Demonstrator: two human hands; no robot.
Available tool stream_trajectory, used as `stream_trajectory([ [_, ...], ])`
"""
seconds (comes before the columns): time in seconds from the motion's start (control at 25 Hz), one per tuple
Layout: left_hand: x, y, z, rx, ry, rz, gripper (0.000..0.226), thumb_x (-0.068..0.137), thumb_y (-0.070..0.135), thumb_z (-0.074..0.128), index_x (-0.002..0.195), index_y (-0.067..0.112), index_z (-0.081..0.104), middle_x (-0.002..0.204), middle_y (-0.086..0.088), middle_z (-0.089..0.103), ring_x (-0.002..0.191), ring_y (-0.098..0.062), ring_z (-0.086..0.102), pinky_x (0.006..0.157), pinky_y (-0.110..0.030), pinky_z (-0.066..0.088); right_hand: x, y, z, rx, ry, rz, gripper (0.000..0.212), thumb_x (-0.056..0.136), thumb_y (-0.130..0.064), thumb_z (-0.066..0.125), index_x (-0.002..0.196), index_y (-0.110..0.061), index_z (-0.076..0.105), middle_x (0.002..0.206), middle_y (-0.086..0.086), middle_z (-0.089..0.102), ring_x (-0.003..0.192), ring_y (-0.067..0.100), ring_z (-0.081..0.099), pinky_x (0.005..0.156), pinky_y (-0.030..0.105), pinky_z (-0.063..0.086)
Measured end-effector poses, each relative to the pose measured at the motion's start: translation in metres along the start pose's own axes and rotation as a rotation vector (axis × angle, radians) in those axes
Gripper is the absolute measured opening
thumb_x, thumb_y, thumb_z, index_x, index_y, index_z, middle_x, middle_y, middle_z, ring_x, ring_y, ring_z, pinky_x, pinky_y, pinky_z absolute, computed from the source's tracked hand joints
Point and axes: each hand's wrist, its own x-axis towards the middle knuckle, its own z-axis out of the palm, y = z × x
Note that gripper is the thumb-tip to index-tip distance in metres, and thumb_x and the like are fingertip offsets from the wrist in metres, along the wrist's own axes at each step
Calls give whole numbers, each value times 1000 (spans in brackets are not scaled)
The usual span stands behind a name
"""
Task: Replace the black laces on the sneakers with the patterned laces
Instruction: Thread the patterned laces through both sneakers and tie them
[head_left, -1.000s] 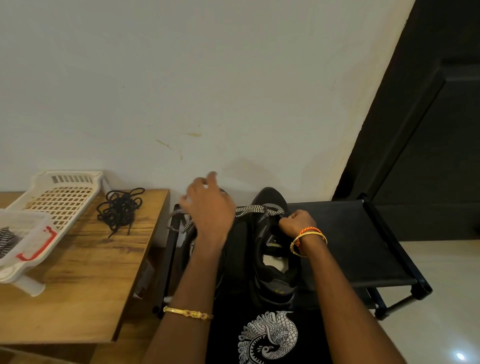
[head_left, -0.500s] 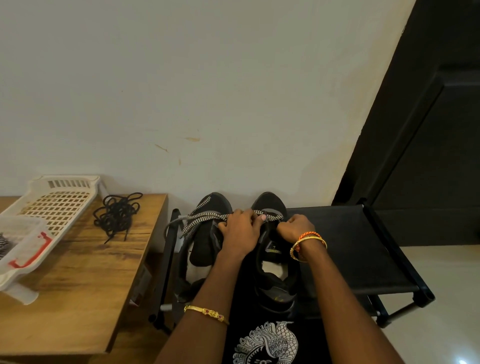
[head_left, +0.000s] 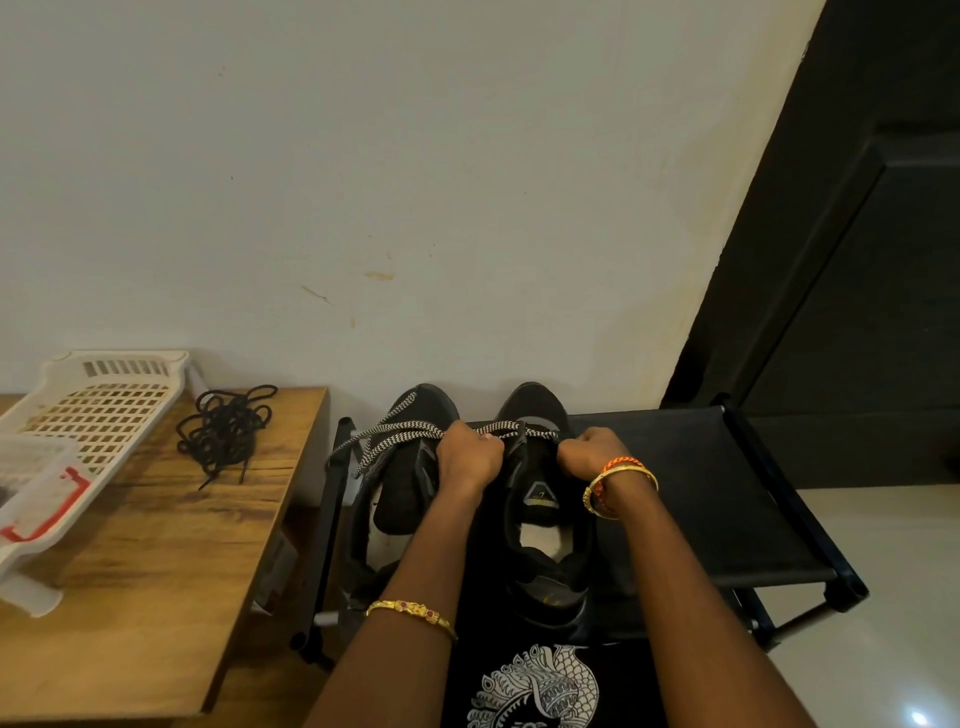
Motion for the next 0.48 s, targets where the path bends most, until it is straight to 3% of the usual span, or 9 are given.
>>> stream_trajectory([
  [0.12,-6,9,-11,-350,-90,13,31,86,-5,44,115,5,48,97,-7,56,72,-12,50,55,-19,42,-3,0,-3,-19,-12,-34,5,85,-10,55,81,-8,53,72,5,50,67,16,48,57,26,39],
  [0.16,-10,15,-18,-481,-112,36,35,85,-9,42,116,7,47,100,-6,56,74,-11,50,56,-16,39,-2,-1,-2,-15,-12,-59,8,85,-11,57,79,-10,51,73,5,50,68,16,49,58,26,41],
  [0.24,-22,28,-30,-637,-145,123,32,86,-6,46,114,10,51,114,-3,61,94,-10,55,74,-19,37,-2,-2,0,66,23,-138,10,84,-14,62,81,-14,52,79,5,54,75,17,53,67,31,48],
  [0.36,-44,49,-51,-565,-165,242,14,90,10,54,102,15,60,112,-1,66,105,-12,56,87,-28,36,-6,-9,-1,246,171,-360,13,82,-6,62,88,-16,55,84,-1,57,83,18,57,77,35,53],
  [0.48,-56,65,-81,-318,-152,323,17,94,13,47,104,14,61,90,2,71,91,-18,57,85,-35,44,-19,-17,-4,275,219,-584,26,83,5,56,93,-19,56,91,-13,56,91,7,54,71,15,49],
])
